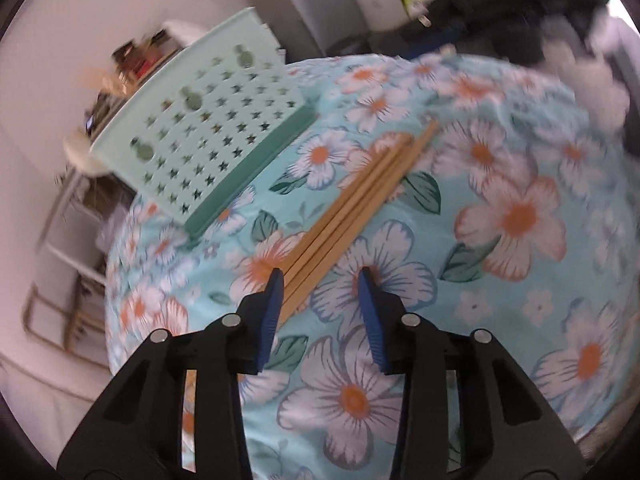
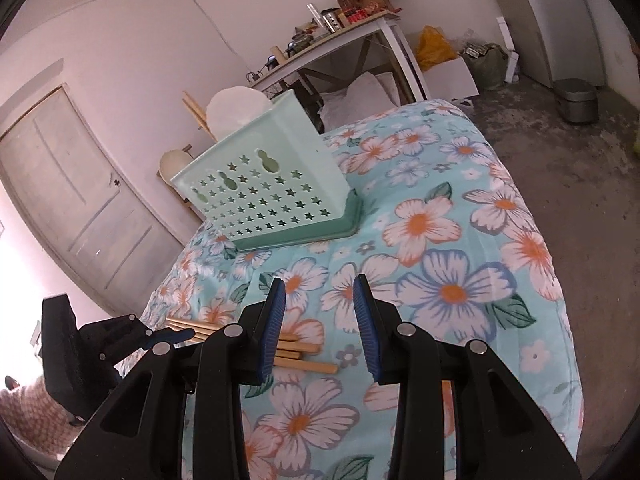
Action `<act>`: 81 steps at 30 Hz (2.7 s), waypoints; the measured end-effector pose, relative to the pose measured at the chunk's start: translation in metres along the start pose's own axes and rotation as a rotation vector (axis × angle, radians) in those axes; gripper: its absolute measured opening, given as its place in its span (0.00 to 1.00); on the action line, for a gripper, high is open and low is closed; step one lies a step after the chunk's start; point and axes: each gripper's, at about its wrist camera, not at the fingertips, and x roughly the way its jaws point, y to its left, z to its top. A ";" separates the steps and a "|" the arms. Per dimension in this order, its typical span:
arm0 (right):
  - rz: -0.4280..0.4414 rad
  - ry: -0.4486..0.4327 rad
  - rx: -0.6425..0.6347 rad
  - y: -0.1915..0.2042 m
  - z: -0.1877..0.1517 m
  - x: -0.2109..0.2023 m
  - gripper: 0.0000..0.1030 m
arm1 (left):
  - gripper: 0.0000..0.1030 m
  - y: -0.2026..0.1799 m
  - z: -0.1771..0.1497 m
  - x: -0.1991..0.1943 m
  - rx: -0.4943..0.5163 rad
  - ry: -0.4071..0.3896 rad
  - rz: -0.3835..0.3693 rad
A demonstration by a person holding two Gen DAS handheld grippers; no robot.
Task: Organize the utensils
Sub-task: 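Move the left tool to the chopsticks on the bedspread and grasp one, then lift the grasped chopstick off the bedspread with the left tool, then carry the chopstick toward the holder with the left tool while the right tool grasps another chopstick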
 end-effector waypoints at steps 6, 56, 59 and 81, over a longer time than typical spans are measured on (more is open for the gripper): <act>0.003 0.003 -0.001 -0.001 -0.001 0.001 0.34 | 0.21 -0.007 0.007 0.011 0.086 0.000 0.036; 0.003 -0.004 0.034 -0.011 -0.003 -0.004 0.34 | 0.15 -0.009 0.067 0.037 -0.216 0.088 -0.375; 0.004 -0.005 0.034 -0.011 -0.003 -0.005 0.34 | 0.11 -0.008 0.069 0.037 -0.245 0.098 -0.372; 0.007 -0.010 0.012 0.001 -0.003 -0.008 0.34 | 0.05 0.095 0.009 -0.041 -0.734 -0.070 -0.314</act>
